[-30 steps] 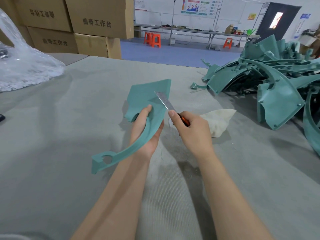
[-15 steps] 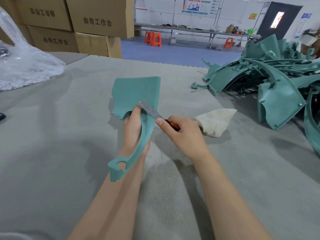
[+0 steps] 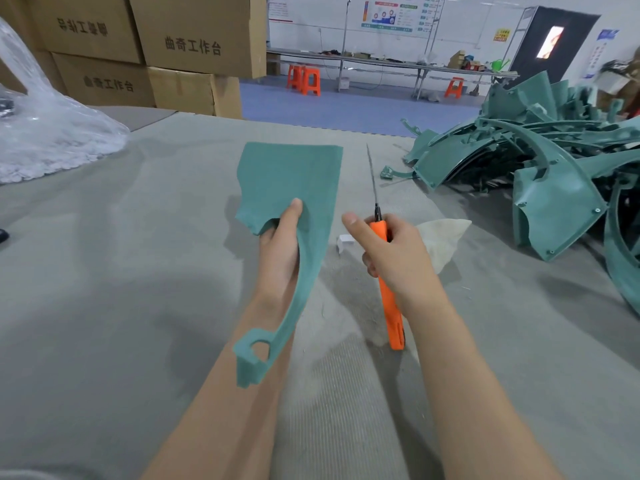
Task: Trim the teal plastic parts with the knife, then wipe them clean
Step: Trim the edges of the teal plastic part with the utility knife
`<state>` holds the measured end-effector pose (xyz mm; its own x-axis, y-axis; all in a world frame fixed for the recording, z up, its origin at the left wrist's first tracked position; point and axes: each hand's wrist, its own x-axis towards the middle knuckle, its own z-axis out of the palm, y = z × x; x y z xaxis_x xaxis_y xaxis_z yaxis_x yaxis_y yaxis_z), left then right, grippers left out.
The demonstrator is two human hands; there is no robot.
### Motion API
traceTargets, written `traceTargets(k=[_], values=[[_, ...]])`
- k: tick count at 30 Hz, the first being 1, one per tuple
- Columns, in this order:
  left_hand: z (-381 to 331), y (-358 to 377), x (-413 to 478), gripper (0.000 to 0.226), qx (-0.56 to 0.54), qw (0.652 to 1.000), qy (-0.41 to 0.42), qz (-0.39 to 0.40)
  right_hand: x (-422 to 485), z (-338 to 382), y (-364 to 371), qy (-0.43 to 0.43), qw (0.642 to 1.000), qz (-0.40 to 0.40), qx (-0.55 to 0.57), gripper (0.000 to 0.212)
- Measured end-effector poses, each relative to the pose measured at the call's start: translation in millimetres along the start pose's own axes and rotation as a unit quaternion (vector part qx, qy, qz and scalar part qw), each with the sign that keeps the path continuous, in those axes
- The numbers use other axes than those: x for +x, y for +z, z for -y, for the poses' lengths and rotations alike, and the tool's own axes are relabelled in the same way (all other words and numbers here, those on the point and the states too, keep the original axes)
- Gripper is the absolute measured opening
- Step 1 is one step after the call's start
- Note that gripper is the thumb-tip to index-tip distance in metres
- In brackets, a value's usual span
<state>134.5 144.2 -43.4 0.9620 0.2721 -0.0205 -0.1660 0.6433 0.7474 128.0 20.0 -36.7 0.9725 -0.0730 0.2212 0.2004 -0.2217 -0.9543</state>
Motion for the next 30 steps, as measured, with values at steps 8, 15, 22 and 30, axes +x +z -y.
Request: traceTargets(k=[8, 15, 22, 30], values=[[-0.5, 5.9, -8.8, 0.011, 0.033, 0.999, 0.003, 0.031, -3.1, 7.5, -3.4, 0.042, 0.990, 0.104, 0.088, 0.013], [-1.1, 5.1, -12.2, 0.018, 0.063, 0.995, -0.007, 0.073, 1.0, 5.1, -5.7, 0.047, 0.992, 0.030, 0.117, 0.018], [-0.2, 5.2, -12.0, 0.014, 0.069, 0.996, -0.011, 0.058, 1.9, 2.1, -10.4, 0.051, 0.992, 0.053, 0.102, 0.018], [-0.5, 5.6, -12.2, 0.010, 0.078, 0.993, -0.031, 0.080, 3.3, 1.0, -7.4, 0.045, 0.997, 0.003, 0.068, 0.021]])
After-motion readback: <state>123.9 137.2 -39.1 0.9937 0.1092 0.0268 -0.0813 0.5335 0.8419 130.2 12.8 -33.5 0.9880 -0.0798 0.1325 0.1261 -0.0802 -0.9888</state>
